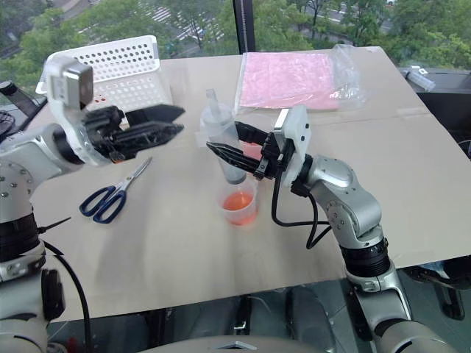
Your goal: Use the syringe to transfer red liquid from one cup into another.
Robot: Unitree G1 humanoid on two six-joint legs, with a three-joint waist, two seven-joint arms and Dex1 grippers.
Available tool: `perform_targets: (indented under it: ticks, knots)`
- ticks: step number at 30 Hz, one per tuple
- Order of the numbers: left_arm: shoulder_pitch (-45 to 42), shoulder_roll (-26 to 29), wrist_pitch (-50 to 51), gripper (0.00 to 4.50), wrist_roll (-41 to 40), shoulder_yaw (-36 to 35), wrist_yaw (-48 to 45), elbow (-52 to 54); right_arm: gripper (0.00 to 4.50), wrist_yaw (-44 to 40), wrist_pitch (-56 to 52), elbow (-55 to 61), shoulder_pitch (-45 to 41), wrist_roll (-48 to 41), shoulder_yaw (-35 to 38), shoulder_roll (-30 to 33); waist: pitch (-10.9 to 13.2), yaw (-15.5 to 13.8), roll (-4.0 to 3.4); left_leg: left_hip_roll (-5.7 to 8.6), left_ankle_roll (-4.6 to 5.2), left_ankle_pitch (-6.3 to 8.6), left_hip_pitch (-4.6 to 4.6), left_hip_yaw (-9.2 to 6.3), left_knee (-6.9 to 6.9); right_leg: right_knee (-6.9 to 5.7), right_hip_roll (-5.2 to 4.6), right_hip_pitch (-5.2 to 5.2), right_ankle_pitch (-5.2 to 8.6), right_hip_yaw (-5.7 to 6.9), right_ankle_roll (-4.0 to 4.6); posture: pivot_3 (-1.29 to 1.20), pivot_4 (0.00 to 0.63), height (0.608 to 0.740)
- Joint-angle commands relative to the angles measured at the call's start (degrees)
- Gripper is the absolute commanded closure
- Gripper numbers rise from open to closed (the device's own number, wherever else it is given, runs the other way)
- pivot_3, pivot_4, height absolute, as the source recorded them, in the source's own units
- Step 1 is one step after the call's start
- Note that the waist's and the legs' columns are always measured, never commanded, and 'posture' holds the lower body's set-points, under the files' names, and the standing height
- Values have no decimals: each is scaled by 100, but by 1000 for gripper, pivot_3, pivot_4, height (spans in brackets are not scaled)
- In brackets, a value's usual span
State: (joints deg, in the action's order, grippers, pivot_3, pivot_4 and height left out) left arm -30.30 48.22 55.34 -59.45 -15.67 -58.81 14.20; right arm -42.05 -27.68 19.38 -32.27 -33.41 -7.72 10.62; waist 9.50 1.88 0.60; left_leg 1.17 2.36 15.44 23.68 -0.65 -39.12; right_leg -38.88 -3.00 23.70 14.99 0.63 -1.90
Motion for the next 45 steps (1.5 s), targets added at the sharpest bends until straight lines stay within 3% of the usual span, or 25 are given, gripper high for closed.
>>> perform_targets:
  ticks: [1, 12, 14, 18, 22, 23, 24, 28, 29, 34, 38, 41, 45]
  knots:
    - [249, 61, -521, 982, 384, 182, -230, 467, 3007, 52, -51, 263, -198, -252, 129, -33, 0, -7, 0, 0, 0, 0, 0, 1, 0, 0, -1, 0, 0, 0, 0, 0, 150, 740]
    - [-100, -628, -1245, 982, 936, 859, -110, 338, 3007, 128, -273, 416, -347, -584, 90, 45, 0, -85, 0, 1, 0, 0, 1, 2, 0, 0, -1, 0, 0, 0, 0, 0, 150, 740]
    - [-147, -761, -1261, 1513, 911, 939, -114, 374, 3007, 140, -359, 424, -342, -592, 55, 85, 0, -99, 0, 0, 1, 0, 1, 2, 0, 1, 0, 0, 0, 0, 0, 0, 150, 740]
    - [-170, -899, -1218, 3081, 827, 930, -73, 412, 3033, 211, -467, 442, -323, -527, 11, 163, 0, -96, 0, 0, 1, 0, 1, 3, 1, 1, 0, 0, 0, -1, 0, 0, 150, 740]
    - [-124, -807, -1269, 3186, 892, 770, -159, 274, 3139, 260, -671, 232, -382, -560, 148, 352, 0, -96, 0, 0, 1, 0, 1, 3, 0, 0, 1, 0, 0, -1, 0, 0, 150, 740]
    - [-114, -794, -1228, 3186, 843, 697, -138, 252, 2140, 232, -642, 201, -387, -538, 185, 421, 0, -99, 0, 0, 1, 0, 1, 2, 0, 1, 1, 0, 0, 0, 0, 0, 150, 740]
    - [-102, -783, -1179, 3186, 784, 637, -122, 243, 2101, 211, -635, 222, -393, -543, 214, 482, 0, -100, 0, 0, 1, 0, 1, 2, 0, 1, 1, 0, 0, 0, 0, 0, 150, 740]
    - [-44, -732, -939, 3186, 510, 393, 17, 242, 305, 143, -622, 514, -422, -574, 308, 806, 0, -104, 0, 0, 2, 1, 2, 2, 0, 2, 0, 0, 0, 0, 0, 0, 150, 740]
    - [-34, -705, -862, 3186, 445, 333, 71, 239, 126, 80, -602, 623, -420, -598, 359, 918, 0, -105, 0, 0, 1, 1, 2, 1, 0, 2, 0, 0, 0, 1, 0, 0, 150, 740]
    - [-60, -502, -218, 3186, 42, -86, 653, 53, 126, 50, -652, 1003, -359, -724, 816, 1487, 0, -109, 0, 0, 2, 1, 3, 1, 0, 2, -1, 0, 0, 1, 0, 0, 150, 740]
    - [-339, -73, 677, 3186, -236, -295, 1377, -150, 126, -579, -556, 1473, 252, -630, 1184, 2587, 3, -151, 9, 0, 5, 3, 8, -7, -1, 6, -2, -1, 1, 8, -1, 0, 150, 740]
    - [-755, 678, 1751, 3186, -306, -59, 1274, -882, 126, -971, -442, 1926, 1106, -820, 1821, 3250, 6, -131, 12, 1, 8, 5, 9, -5, -1, 7, -3, -2, 1, 7, -1, 0, 150, 740]
    - [-1074, 1134, 2169, 3186, 102, 811, 815, -1274, 126, -867, -313, 2225, 1701, -864, 2155, 3404, 5, -106, 12, 0, 29, 17, 1, -1, 0, 4, 2, -5, 2, 5, -3, 0, 150, 740]
